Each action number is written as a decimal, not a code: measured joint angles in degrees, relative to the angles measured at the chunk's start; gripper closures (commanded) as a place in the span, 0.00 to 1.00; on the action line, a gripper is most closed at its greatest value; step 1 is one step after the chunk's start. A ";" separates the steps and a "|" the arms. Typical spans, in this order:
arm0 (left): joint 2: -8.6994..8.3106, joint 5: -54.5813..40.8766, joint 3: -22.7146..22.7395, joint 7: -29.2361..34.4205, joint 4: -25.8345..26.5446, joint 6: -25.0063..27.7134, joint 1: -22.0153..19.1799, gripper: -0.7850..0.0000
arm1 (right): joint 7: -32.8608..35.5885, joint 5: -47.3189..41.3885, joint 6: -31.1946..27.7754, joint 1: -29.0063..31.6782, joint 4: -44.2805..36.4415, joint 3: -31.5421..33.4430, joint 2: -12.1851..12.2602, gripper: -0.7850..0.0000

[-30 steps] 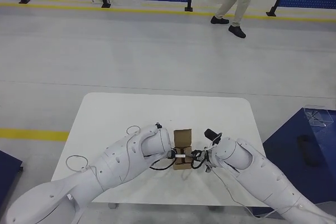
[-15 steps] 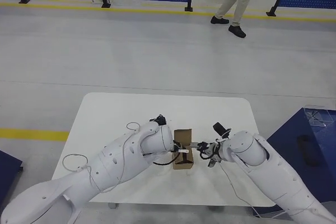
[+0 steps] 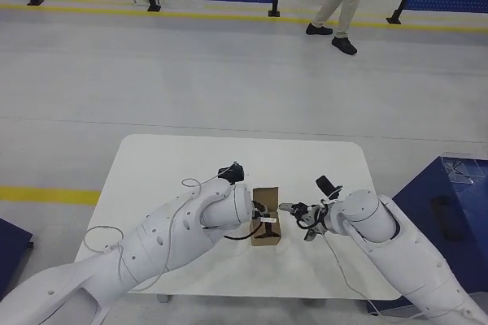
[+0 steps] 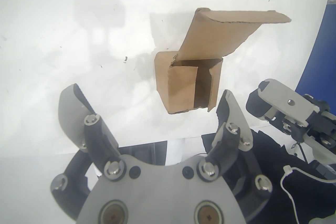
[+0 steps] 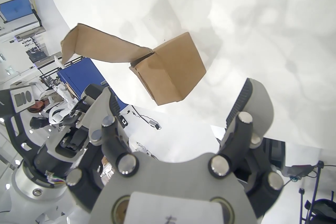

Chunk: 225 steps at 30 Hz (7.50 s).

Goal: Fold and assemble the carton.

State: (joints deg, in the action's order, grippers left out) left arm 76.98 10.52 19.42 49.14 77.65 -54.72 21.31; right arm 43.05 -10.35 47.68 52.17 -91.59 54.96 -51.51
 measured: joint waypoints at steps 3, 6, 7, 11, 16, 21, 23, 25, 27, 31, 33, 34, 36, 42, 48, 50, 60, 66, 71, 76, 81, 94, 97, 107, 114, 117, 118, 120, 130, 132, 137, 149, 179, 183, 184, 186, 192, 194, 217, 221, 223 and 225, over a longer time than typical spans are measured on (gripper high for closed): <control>-0.71 -1.30 3.61 -5.36 -0.36 6.86 2.34 0.00 | -2.44 -1.95 -1.76 1.15 1.34 1.61 -0.11 0.00; -2.65 -2.96 9.18 -12.26 -1.23 24.28 6.37 0.00 | -2.89 -6.51 -2.68 2.38 3.04 4.94 0.01 0.00; -3.57 -1.97 11.02 -14.13 -2.04 31.23 7.93 0.00 | -2.98 -7.64 -3.12 2.92 3.49 6.24 0.17 0.00; -5.89 2.02 14.80 -15.77 -0.69 46.93 11.90 0.00 | -4.27 -9.43 -2.11 4.49 4.53 8.81 0.47 0.00; -6.33 4.55 15.31 -15.80 0.58 49.06 12.65 0.00 | -4.22 -9.72 -1.86 4.55 4.60 8.88 0.45 0.00; -6.33 4.57 15.29 -15.86 0.63 49.10 12.62 0.00 | -4.22 -9.71 -1.87 4.55 4.60 8.87 0.45 0.00; -6.45 7.05 15.98 -18.06 0.07 50.92 12.45 0.00 | -4.22 -9.71 -1.87 4.55 4.60 8.87 0.45 0.00; -6.52 10.88 16.49 -21.44 -2.97 53.48 13.07 0.00 | -4.22 -9.71 -1.87 4.55 4.60 8.87 0.45 0.00; -6.64 10.32 17.68 -20.99 -5.65 58.86 13.50 0.00 | -4.22 -9.71 -1.87 4.55 4.60 8.87 0.45 0.00; -6.81 6.84 18.77 -20.60 -11.68 73.11 13.99 0.00 | -4.22 -9.71 -1.87 4.55 4.60 8.87 0.45 0.00; -6.51 4.97 18.64 -19.55 -13.64 80.07 14.47 0.00 | -4.22 -9.71 -1.87 4.55 4.60 8.87 0.45 0.00; -6.29 2.61 18.50 -18.40 -15.30 84.43 14.40 0.00 | -4.22 -9.71 -1.87 4.55 4.60 8.87 0.45 0.00; -5.77 1.02 18.06 -17.90 -18.09 88.91 13.77 0.00 | -4.22 -9.71 -1.87 4.55 4.60 8.87 0.45 0.00; -2.60 1.99 14.84 -21.26 -26.01 91.19 11.31 0.00 | -4.22 -9.71 -1.87 4.55 4.60 8.87 0.45 0.00; 1.02 0.30 11.63 -20.09 -33.01 93.12 9.17 0.18 | -4.22 -9.71 -1.87 4.55 4.60 8.87 0.45 0.00; 2.10 -0.39 11.08 -20.04 -35.27 94.00 8.47 0.49 | -4.22 -9.71 -1.87 4.55 4.60 8.87 0.45 0.00; 5.49 -3.48 11.03 -20.55 -43.13 94.53 6.46 1.00 | -4.22 -9.71 -1.87 4.55 4.60 8.87 0.45 0.00; 6.61 -3.11 11.32 -21.78 -44.50 96.20 6.37 1.00 | -4.22 -9.71 -1.87 4.55 4.60 8.87 0.45 0.00; 6.34 -1.37 12.60 -25.07 -44.11 99.55 7.09 1.00 | -4.22 -9.71 -1.87 4.55 4.60 8.87 0.45 0.00; 4.91 5.43 14.58 -34.92 -40.75 99.78 9.83 1.00 | -6.04 -10.43 -3.71 5.52 4.30 9.34 0.29 0.00; 2.87 13.26 17.15 -43.78 -34.14 93.80 14.69 1.00 | -7.09 -10.90 -3.29 5.49 3.77 10.11 0.22 0.00; -4.14 16.56 30.48 -40.60 -8.71 83.81 33.06 0.00 | -6.40 -9.37 -2.43 3.84 3.13 7.50 -0.41 0.00; -5.13 16.06 33.00 -37.40 -3.90 83.06 35.94 0.00 | -6.43 -9.24 -2.26 3.25 3.53 6.90 -0.63 0.00; -5.66 15.13 33.28 -28.23 1.94 85.19 37.61 0.00 | -5.45 -7.69 -1.79 1.73 4.40 5.94 -0.85 0.00; -4.81 14.08 31.31 -25.57 0.28 84.99 34.98 0.00 | -2.97 -2.91 -1.70 0.27 5.29 4.33 -0.56 0.00; -4.33 14.31 30.08 -24.93 -0.81 85.10 33.82 0.00 | -1.11 -0.25 -1.99 -0.56 6.04 2.54 -0.57 0.00; -4.11 14.27 29.56 -24.61 -1.34 85.03 33.36 0.00 | -0.84 0.56 -2.23 -0.91 6.33 1.79 -0.68 0.00; -3.78 14.45 28.77 -24.06 -2.32 84.47 32.57 0.00 | -0.74 1.20 -2.59 -1.26 6.59 0.67 -0.95 0.00; -2.42 14.53 26.83 -25.03 -5.58 84.63 30.29 0.00 | 0.75 6.05 -0.61 -4.97 10.11 -6.79 -2.82 0.00; -2.35 14.69 26.91 -25.26 -5.81 84.73 30.25 0.00 | 0.26 7.30 0.54 -5.89 10.87 -8.18 -3.28 0.00; -2.17 14.96 27.09 -25.62 -6.21 85.05 30.27 0.00 | 0.98 6.93 0.69 -7.52 12.25 -10.17 -4.36 0.00; -1.39 17.08 26.23 -25.52 -8.92 85.39 29.16 0.00 | 4.17 7.25 0.98 -9.79 13.82 -10.70 -4.99 0.00; -1.02 17.37 28.22 -25.52 -9.84 87.61 29.72 0.00 | 6.80 7.04 -3.92 -5.44 8.82 -6.21 -3.24 0.00; -0.92 17.36 28.28 -25.47 -9.87 87.60 29.81 0.00 | 6.29 7.55 -4.10 -5.28 8.85 -6.10 -3.26 0.00; -0.89 17.32 28.29 -25.42 -9.89 87.60 29.83 0.00 | 6.11 7.61 -4.05 -5.23 8.94 -6.18 -3.32 0.00; -0.84 17.29 28.29 -25.37 -9.95 87.55 29.86 0.00 | 5.92 7.69 -4.05 -5.21 9.15 -6.42 -3.45 0.00; -0.60 17.08 28.13 -25.17 -10.10 87.58 29.84 0.00 | 6.01 7.69 -4.50 -5.42 9.52 -7.55 -3.99 0.00; -0.51 17.23 28.04 -25.20 -10.10 87.57 29.83 0.00 | 6.03 7.55 -4.89 -5.46 9.44 -7.59 -4.10 0.00; 0.54 14.33 27.71 -25.38 -9.89 88.96 29.18 0.00 | 7.08 9.48 -4.68 -3.31 6.00 -3.65 -2.92 0.00; 0.64 14.05 27.92 -26.09 -10.09 89.73 29.37 0.00 | 6.81 9.84 -4.61 -3.23 6.05 -4.39 -3.17 0.00; 0.66 13.68 28.05 -25.98 -10.38 90.15 29.40 0.00 | 6.90 10.49 -4.38 -3.36 5.95 -5.19 -3.34 0.00; 0.69 13.64 28.12 -25.84 -10.55 90.24 29.36 0.00 | 6.85 10.79 -4.17 -3.46 5.81 -5.77 -3.51 0.00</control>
State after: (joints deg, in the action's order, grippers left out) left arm 77.67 24.16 47.54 23.30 67.11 35.52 50.68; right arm 49.90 0.44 43.52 48.72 -85.78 49.19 -55.03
